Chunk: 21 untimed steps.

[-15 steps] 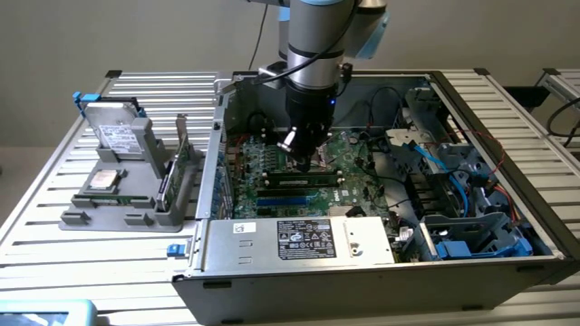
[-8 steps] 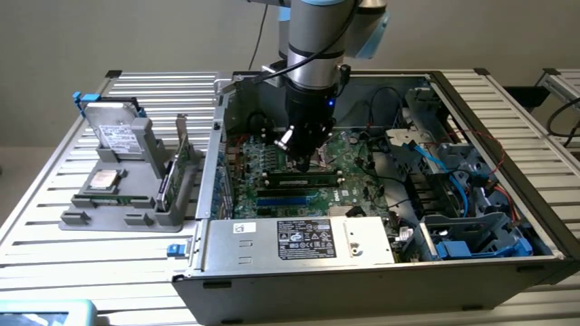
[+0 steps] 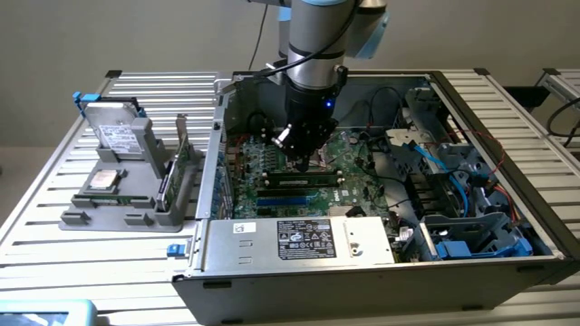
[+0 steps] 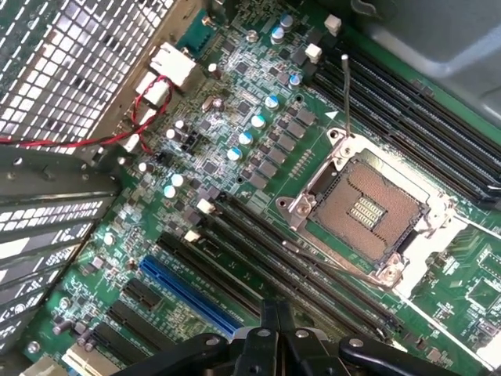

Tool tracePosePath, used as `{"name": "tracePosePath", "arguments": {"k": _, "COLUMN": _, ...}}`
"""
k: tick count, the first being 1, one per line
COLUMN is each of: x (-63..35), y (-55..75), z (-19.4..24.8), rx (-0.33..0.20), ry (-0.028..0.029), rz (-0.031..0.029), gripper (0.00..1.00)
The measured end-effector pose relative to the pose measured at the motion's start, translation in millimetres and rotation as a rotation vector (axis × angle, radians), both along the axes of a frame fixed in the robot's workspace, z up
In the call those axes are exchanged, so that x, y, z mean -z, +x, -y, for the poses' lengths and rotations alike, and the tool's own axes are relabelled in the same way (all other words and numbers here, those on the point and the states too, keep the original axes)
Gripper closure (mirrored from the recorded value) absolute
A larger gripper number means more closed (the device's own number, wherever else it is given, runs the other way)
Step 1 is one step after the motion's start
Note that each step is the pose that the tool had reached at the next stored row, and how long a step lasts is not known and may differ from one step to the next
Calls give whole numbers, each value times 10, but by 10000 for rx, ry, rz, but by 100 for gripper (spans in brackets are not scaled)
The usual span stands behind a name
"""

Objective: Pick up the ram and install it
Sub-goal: 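Press down the ram until it locks into place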

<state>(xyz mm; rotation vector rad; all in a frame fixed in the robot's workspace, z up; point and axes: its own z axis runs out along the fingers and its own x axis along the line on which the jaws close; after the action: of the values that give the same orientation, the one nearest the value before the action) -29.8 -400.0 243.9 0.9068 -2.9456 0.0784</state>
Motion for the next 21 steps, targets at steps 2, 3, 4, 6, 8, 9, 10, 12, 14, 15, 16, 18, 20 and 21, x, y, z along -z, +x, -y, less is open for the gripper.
{"name": "tracePosePath", "arguments": {"k": 2, "x": 0, "y": 0, "z": 0, "rx": 260, "ry": 0, "rz": 0, "gripper": 89}}
{"name": "tracePosePath", "arguments": {"k": 3, "x": 0, "y": 0, "z": 0, "rx": 390, "ry": -1, "rz": 0, "gripper": 89}}
{"name": "tracePosePath", "arguments": {"k": 4, "x": 0, "y": 0, "z": 0, "rx": 520, "ry": -4, "rz": 1, "gripper": 89}}
{"name": "tracePosePath", "arguments": {"k": 6, "x": -1, "y": 0, "z": 1, "rx": 737, "ry": -26, "rz": 3, "gripper": 89}}
{"name": "tracePosePath", "arguments": {"k": 8, "x": 0, "y": 0, "z": 0, "rx": 929, "ry": -62, "rz": 11, "gripper": 89}}
{"name": "tracePosePath", "arguments": {"k": 9, "x": 0, "y": 1, "z": 0, "rx": 1037, "ry": -83, "rz": 16, "gripper": 89}}
{"name": "tracePosePath", "arguments": {"k": 10, "x": 0, "y": 0, "z": 0, "rx": 1132, "ry": -101, "rz": 22, "gripper": 89}}
{"name": "tracePosePath", "arguments": {"k": 12, "x": 0, "y": 0, "z": 0, "rx": 1321, "ry": -142, "rz": 40, "gripper": 89}}
{"name": "tracePosePath", "arguments": {"k": 14, "x": -1, "y": 0, "z": 1, "rx": 1512, "ry": -174, "rz": 67, "gripper": 89}}
{"name": "tracePosePath", "arguments": {"k": 15, "x": 0, "y": 0, "z": 1, "rx": 1606, "ry": -183, "rz": 84, "gripper": 89}}
{"name": "tracePosePath", "arguments": {"k": 16, "x": 0, "y": 0, "z": 1, "rx": 1700, "ry": -191, "rz": 104, "gripper": 89}}
{"name": "tracePosePath", "arguments": {"k": 18, "x": 0, "y": 0, "z": 0, "rx": 1887, "ry": -205, "rz": 149, "gripper": 89}}
{"name": "tracePosePath", "arguments": {"k": 20, "x": 0, "y": 0, "z": 0, "rx": 2070, "ry": -215, "rz": 195, "gripper": 89}}
{"name": "tracePosePath", "arguments": {"k": 21, "x": 1, "y": 0, "z": 0, "rx": 2168, "ry": -216, "rz": 212, "gripper": 89}}
